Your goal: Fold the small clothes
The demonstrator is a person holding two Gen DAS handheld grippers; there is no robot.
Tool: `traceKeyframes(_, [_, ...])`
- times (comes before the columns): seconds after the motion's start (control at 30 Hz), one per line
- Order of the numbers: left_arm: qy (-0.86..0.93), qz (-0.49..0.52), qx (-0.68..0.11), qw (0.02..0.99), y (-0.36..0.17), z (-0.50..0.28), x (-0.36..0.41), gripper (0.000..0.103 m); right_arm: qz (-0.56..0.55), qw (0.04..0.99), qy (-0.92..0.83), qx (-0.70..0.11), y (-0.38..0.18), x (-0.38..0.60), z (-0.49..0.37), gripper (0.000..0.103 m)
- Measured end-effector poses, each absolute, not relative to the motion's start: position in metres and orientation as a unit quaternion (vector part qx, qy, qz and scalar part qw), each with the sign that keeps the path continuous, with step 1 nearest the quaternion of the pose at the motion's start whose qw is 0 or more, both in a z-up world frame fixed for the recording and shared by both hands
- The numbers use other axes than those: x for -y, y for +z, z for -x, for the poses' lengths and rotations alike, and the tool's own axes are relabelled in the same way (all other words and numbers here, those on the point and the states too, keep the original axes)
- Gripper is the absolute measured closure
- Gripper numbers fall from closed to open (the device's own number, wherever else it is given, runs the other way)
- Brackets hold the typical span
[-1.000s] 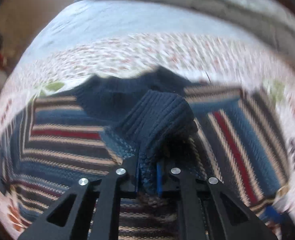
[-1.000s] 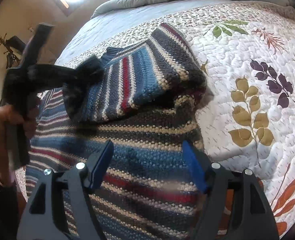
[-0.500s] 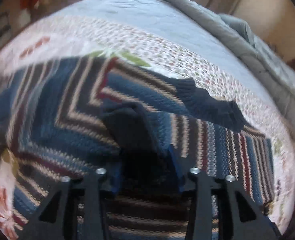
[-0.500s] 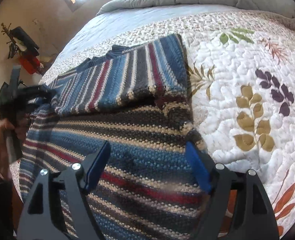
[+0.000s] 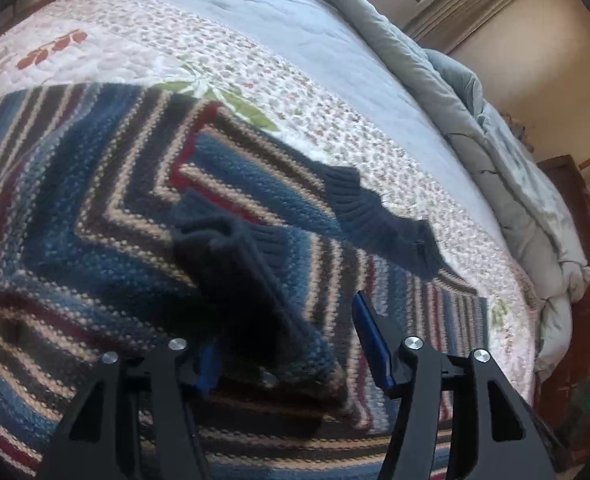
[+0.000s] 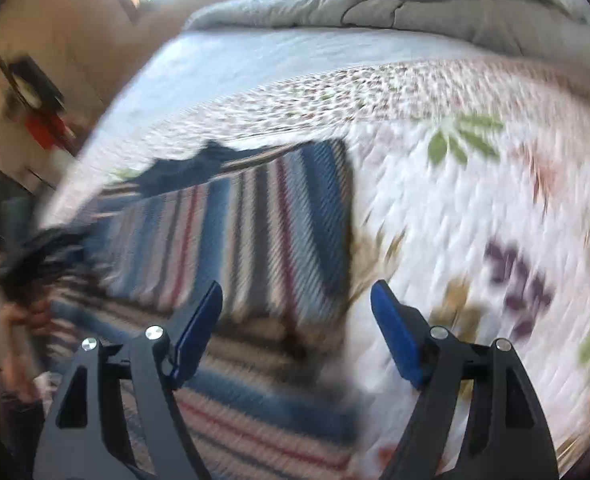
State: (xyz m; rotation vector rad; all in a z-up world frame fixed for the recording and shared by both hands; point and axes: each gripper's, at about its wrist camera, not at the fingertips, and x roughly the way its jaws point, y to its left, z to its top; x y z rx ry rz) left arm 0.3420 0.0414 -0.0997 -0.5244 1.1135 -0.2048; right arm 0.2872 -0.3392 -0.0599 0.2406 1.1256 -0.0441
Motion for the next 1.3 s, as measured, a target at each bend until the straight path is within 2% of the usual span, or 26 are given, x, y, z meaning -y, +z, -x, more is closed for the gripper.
traceKeyframes(0.13, [-0.081,0.232,-0.527,0.813,-0.095,-0.351,-0.037,0.032,-0.114,0.826,-0.038,-0.551,-0.08,0.353,-0.335,0.03])
traceKeyframes(0.27, [-0.041,0.192,-0.557,0.807,-0.105,-0.368,-0.034,0.029,-0.087,0.808,-0.04,-0.582,-0.108,0.345,-0.372,0.033])
traceKeyframes(0.3, [-0.027,0.185,-0.571,0.8,-0.111,-0.372,-0.035,0.029,-0.066,0.8,-0.046,-0.595,-0.119,0.341,-0.382,0.045])
traceKeyframes(0.33, [-0.024,0.187,-0.574,0.797,-0.114,-0.373,-0.036,0.029,-0.057,0.796,-0.044,-0.601,-0.124,0.338,-0.387,0.052])
traceKeyframes(0.4, [-0.026,0.202,-0.572,0.795,-0.117,-0.372,-0.041,0.03,-0.064,0.798,-0.031,-0.599,-0.127,0.336,-0.394,0.077])
traceKeyframes(0.47, [-0.034,0.206,-0.559,0.802,-0.116,-0.371,-0.042,0.031,-0.057,0.805,-0.03,-0.59,-0.12,0.336,-0.394,0.091])
traceKeyframes(0.6, [-0.058,0.201,-0.542,0.814,-0.112,-0.373,-0.031,0.04,-0.091,0.819,-0.047,-0.564,-0.103,0.364,-0.385,0.093])
traceKeyframes(0.63, [-0.076,0.209,-0.535,0.815,-0.11,-0.373,-0.025,0.045,-0.097,0.821,-0.053,-0.56,-0.101,0.371,-0.383,0.093])
traceKeyframes(0.77, [-0.09,0.188,-0.506,0.837,-0.105,-0.387,-0.004,0.047,-0.195,0.809,-0.056,-0.551,-0.112,0.41,-0.367,0.092])
traceKeyframes(0.87, [-0.065,0.155,-0.513,0.842,-0.114,-0.4,0.002,0.049,-0.219,0.804,-0.058,-0.55,-0.128,0.418,-0.359,0.086])
traceKeyframes(0.97, [-0.061,0.174,-0.529,0.828,-0.119,-0.397,-0.009,0.049,-0.227,0.811,-0.049,-0.537,-0.119,0.419,-0.346,0.07])
traceKeyframes(1.07, [-0.044,0.187,-0.515,0.835,-0.104,-0.376,-0.03,0.034,-0.167,0.827,-0.059,-0.534,-0.094,0.409,-0.315,0.068])
traceKeyframes(1.17, [0.0,0.163,-0.509,0.845,-0.089,-0.351,-0.043,0.032,-0.134,0.832,-0.044,-0.537,-0.076,0.386,-0.279,0.068])
traceKeyframes(1.3, [0.014,0.145,-0.517,0.843,-0.084,-0.321,-0.047,0.023,-0.109,0.845,-0.038,-0.523,-0.068,0.354,-0.235,0.07])
